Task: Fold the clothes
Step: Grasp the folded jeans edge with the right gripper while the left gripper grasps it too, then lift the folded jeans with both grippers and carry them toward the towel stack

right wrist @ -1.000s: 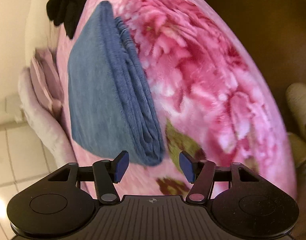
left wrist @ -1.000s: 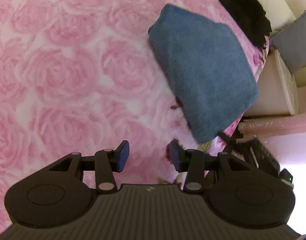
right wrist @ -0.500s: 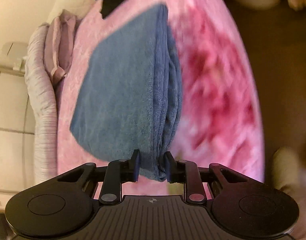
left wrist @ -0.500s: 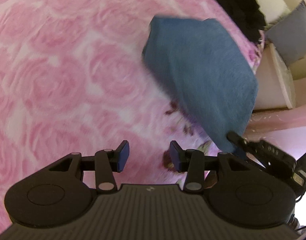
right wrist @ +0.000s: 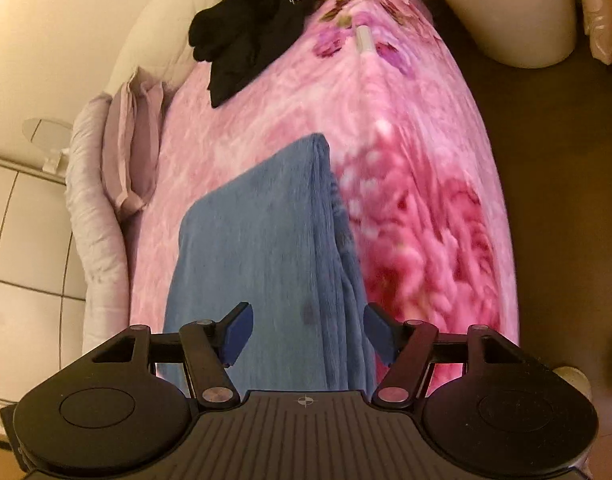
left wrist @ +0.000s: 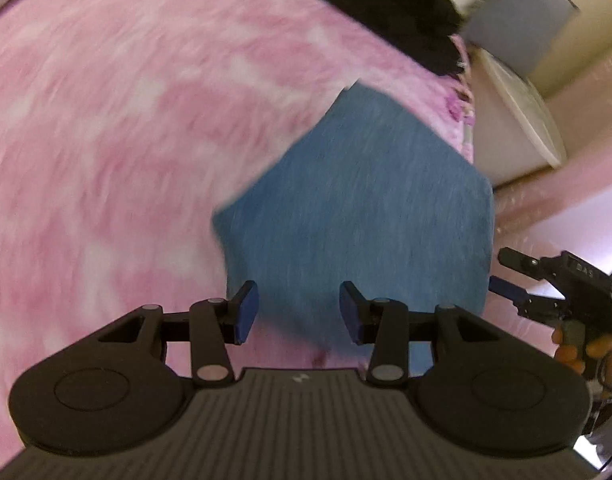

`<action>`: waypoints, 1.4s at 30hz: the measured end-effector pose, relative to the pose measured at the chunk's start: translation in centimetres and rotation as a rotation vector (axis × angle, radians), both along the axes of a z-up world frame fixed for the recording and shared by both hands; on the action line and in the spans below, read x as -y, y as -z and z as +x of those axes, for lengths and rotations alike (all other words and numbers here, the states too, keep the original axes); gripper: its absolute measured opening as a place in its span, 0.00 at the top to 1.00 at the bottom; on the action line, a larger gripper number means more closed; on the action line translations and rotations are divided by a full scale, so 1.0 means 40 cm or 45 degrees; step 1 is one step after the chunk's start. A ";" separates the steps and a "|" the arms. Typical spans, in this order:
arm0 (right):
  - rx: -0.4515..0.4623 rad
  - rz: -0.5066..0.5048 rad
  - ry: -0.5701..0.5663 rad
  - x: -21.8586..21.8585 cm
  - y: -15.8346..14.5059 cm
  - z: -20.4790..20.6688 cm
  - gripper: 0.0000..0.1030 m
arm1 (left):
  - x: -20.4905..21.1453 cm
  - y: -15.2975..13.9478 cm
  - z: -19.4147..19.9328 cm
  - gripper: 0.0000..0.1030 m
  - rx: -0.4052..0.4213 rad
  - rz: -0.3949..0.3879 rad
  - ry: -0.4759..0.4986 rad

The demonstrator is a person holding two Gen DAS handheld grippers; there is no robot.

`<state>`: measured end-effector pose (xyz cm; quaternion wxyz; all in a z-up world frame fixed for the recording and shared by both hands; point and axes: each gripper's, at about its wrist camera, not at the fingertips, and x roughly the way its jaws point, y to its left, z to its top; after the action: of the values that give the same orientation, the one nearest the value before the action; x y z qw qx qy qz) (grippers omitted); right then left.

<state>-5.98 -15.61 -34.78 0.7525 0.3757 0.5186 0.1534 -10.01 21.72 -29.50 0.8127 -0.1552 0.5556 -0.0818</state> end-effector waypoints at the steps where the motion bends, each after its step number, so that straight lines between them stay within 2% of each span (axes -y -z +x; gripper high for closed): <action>1: -0.013 0.000 -0.006 -0.006 0.013 0.008 0.37 | -0.001 0.001 0.027 0.62 0.011 0.004 0.037; 5: -0.072 0.031 -0.029 -0.018 0.039 0.025 0.39 | -0.005 0.015 0.114 0.62 0.026 0.008 0.169; 9: -0.120 -0.024 -0.056 -0.029 0.081 0.048 0.46 | -0.012 0.044 0.181 0.61 0.009 0.002 0.284; 12: -0.161 0.008 -0.040 -0.021 0.098 0.055 0.47 | -0.018 0.078 0.240 0.59 -0.014 -0.018 0.347; 15: -0.171 0.007 -0.045 -0.024 0.112 0.059 0.47 | -0.024 0.134 0.301 0.56 -0.092 -0.186 0.410; 19: -0.173 0.020 -0.061 -0.026 0.124 0.071 0.47 | -0.047 0.227 0.355 0.43 -0.200 -0.420 0.385; 22: -0.175 0.041 -0.063 -0.028 0.137 0.077 0.47 | -0.059 0.264 0.363 0.43 -0.226 -0.570 0.339; 25: -0.177 0.076 -0.040 -0.028 0.153 0.078 0.46 | -0.040 0.280 0.359 0.46 -0.215 -0.660 0.327; 29: -0.172 0.094 -0.020 -0.030 0.158 0.076 0.44 | -0.011 0.300 0.346 0.48 -0.187 -0.687 0.300; 32: -0.170 0.080 -0.030 -0.039 0.155 0.082 0.45 | -0.009 0.292 0.328 0.54 -0.145 -0.675 0.281; 37: -0.098 0.093 -0.079 -0.035 0.135 0.067 0.71 | 0.006 0.247 0.285 0.66 -0.048 -0.614 0.262; 42: -0.085 0.156 -0.130 -0.029 0.093 0.033 0.75 | 0.000 0.181 0.195 0.68 0.014 -0.591 0.199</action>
<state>-4.66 -14.44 -38.49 0.7015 0.3992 0.5515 0.2105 -2.22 21.72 -36.74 0.7496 -0.2937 0.5279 -0.2707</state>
